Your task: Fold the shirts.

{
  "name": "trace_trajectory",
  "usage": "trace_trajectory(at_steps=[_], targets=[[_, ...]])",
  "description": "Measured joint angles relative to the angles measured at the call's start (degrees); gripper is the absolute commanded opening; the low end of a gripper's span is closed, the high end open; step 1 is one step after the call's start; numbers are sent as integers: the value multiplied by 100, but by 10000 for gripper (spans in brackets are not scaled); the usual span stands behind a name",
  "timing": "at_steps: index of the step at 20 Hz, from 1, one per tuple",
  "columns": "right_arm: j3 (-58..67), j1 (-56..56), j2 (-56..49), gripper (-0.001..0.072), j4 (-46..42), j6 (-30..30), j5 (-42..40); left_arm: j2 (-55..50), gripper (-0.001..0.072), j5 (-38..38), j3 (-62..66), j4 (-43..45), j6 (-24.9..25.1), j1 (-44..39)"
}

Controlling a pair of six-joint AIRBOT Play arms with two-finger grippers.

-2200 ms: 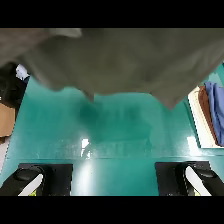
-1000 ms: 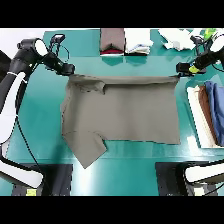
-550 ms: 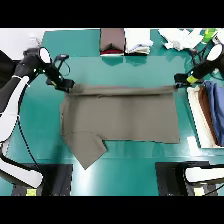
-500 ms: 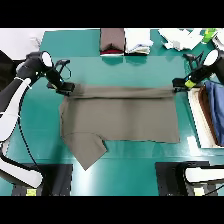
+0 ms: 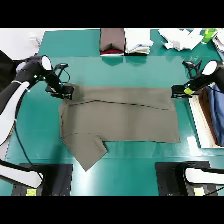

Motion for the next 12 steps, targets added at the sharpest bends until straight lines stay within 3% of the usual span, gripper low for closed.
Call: trace_trajectory(at_steps=[4, 5, 6, 12], targets=[[-498, -264, 708, 370, -107, -2, 341, 1088, 475, 48, -715, 13, -149, 0], [-785, -354, 933, 472, -133, 0, 407, 1429, 475, 111, -1062, 15, -232, -2], [-1106, -439, 1158, 497, -164, 0, 490, 1744, 475, 179, -1421, 15, -313, -13], [-2979, -658, 2065, 485, -197, 109, 638, 3224, 475, 540, -3366, -105, -767, -168]])
